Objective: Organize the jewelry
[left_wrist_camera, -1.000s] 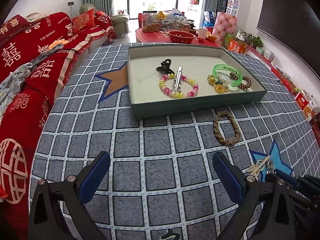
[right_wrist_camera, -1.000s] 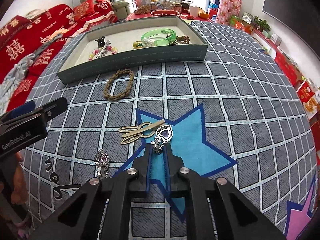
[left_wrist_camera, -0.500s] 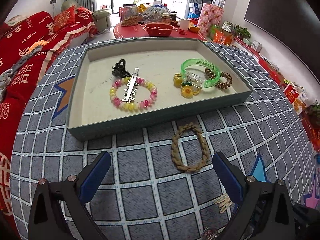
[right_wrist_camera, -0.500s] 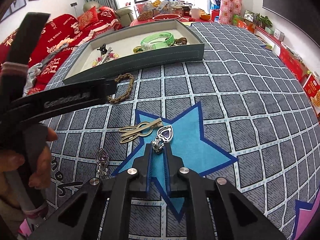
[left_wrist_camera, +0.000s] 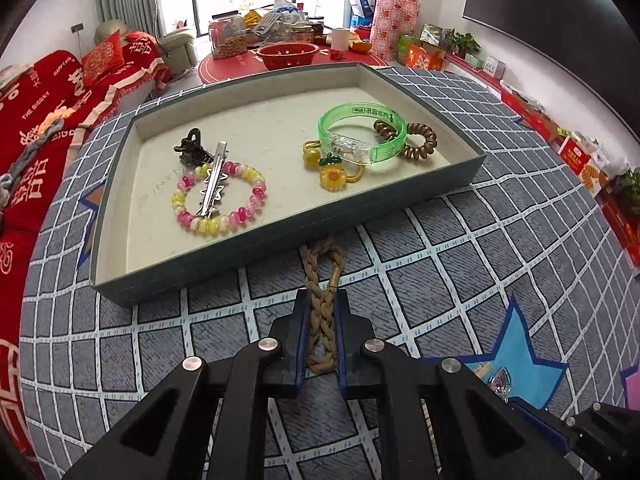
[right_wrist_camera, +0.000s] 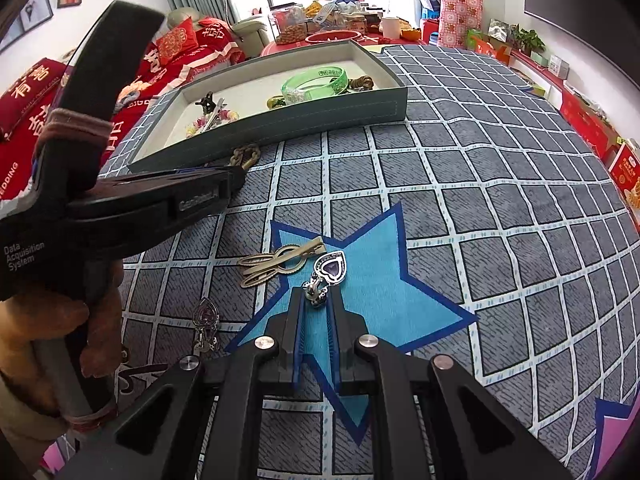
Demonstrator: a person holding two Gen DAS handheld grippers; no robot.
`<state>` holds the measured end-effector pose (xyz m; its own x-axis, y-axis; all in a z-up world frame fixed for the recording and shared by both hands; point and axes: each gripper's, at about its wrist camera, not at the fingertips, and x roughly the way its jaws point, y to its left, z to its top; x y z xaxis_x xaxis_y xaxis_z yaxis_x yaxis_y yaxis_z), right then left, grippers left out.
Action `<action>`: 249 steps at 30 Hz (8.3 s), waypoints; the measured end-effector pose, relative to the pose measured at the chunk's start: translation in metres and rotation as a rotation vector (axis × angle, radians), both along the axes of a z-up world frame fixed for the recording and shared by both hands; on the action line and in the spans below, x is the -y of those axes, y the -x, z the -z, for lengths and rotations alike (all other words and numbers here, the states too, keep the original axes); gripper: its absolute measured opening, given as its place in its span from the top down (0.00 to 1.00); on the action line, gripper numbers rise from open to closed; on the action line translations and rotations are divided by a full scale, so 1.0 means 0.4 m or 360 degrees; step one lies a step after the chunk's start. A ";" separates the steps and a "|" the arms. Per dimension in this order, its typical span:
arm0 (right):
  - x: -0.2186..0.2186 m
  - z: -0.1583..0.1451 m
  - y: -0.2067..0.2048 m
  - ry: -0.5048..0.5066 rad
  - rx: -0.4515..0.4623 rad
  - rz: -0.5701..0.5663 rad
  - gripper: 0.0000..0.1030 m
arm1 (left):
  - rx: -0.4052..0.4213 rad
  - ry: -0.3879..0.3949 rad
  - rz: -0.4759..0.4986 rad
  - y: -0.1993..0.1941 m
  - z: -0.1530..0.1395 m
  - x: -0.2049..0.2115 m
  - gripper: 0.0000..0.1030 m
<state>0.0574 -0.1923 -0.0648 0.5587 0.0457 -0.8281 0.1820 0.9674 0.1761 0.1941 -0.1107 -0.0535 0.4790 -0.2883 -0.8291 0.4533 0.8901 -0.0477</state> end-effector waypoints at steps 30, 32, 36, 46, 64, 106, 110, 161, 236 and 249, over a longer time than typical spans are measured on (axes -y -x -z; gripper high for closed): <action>0.090 -0.019 -0.019 -0.0168 -0.0060 0.0014 0.73 | 0.0106 0.0215 -0.0166 0.066 -0.099 -0.204 0.76; 0.077 -0.006 -0.029 -0.0152 -0.0081 0.0008 0.73 | 0.0104 0.0208 -0.0167 0.069 -0.095 -0.206 0.76; 0.044 -0.005 -0.042 -0.0033 -0.0075 -0.0031 0.67 | 0.0097 0.0206 -0.0181 0.071 -0.091 -0.215 0.76; 0.064 -0.017 -0.035 -0.0023 -0.0036 0.0025 0.87 | 0.0090 0.0208 -0.0174 0.075 -0.089 -0.211 0.76; 0.142 -0.127 -0.078 -0.0253 0.0139 0.0044 0.87 | 0.0133 0.0202 -0.0186 0.050 -0.128 -0.203 0.76; 0.158 -0.104 -0.533 -0.0285 0.0121 -0.0084 0.87 | 0.0183 0.0055 -0.0291 -0.282 -0.075 -0.059 0.76; 0.158 -0.076 -0.552 -0.0282 0.0086 -0.0077 0.87 | 0.0158 0.0013 -0.0299 -0.297 -0.047 -0.058 0.76; 0.160 -0.138 -0.447 -0.0440 0.0168 -0.0019 0.32 | 0.0427 -0.0021 -0.0382 -0.203 -0.166 -0.109 0.00; -0.028 -0.006 -0.105 -0.0001 -0.0130 0.0172 0.81 | 0.0053 0.0010 -0.0410 0.266 -0.010 -0.286 0.00; 0.025 -0.001 -0.054 0.0045 -0.0088 -0.0015 0.93 | 0.0008 0.0033 -0.0203 0.259 -0.009 -0.183 0.00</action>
<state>0.0788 -0.2021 -0.0645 0.5116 0.0265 -0.8588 0.1819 0.9735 0.1384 0.0905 -0.0375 -0.0500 0.5169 -0.2419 -0.8211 0.3369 0.9393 -0.0646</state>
